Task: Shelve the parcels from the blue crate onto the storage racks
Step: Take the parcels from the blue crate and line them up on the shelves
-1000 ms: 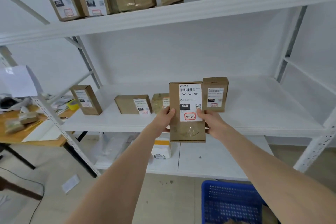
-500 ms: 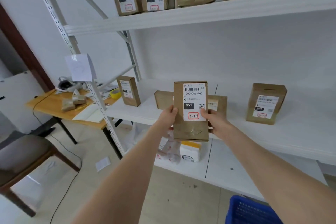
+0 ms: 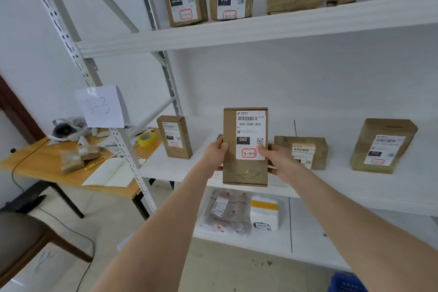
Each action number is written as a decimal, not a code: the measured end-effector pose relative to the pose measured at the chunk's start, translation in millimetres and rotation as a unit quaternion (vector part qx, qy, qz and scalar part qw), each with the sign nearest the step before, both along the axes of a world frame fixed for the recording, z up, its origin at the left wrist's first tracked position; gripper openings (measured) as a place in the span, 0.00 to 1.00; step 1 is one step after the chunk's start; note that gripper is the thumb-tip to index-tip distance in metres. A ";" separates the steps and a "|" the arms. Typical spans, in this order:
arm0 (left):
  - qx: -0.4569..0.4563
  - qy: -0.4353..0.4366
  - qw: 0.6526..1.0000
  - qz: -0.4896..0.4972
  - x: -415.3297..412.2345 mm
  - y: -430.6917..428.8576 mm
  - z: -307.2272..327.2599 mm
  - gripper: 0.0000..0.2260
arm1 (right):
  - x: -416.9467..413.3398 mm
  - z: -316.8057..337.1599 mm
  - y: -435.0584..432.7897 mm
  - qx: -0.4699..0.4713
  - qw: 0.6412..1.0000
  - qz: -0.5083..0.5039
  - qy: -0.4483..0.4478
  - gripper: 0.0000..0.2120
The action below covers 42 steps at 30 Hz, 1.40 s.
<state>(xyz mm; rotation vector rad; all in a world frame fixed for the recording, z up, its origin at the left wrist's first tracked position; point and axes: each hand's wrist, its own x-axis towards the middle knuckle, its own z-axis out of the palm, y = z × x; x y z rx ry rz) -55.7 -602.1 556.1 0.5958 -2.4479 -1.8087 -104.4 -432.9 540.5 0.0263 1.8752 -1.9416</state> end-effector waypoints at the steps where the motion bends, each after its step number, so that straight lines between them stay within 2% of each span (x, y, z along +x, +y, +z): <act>1: 0.000 0.003 1.000 -0.008 -2.8 -11.5 0.7 0.17 | -1.7 0.9 -10.8 0.001 1.000 -0.004 0.001 0.09; 12: -0.025 0.030 0.999 -0.006 -5.7 -84.5 12.1 0.18 | 4.3 4.7 -87.2 -0.025 0.999 -0.031 0.005 0.15; 19: -0.041 0.041 0.998 -0.002 0.5 -108.3 26.7 0.18 | 12.5 19.9 -112.2 -0.034 0.999 -0.033 0.014 0.11; 30: -0.009 0.030 0.998 -0.057 -16.9 -72.6 11.7 0.16 | 17.5 12.6 -64.6 -0.021 0.995 -0.092 0.019 0.12; 36: 0.013 0.009 0.995 -0.099 -28.2 -36.9 -17.1 0.14 | 25.0 -13.7 -29.2 -0.017 0.989 -0.144 0.014 0.11; 42: 0.024 -0.012 0.990 -0.136 -36.7 -6.6 -44.1 0.15 | 24.0 -43.6 2.6 0.023 0.982 -0.186 0.016 0.15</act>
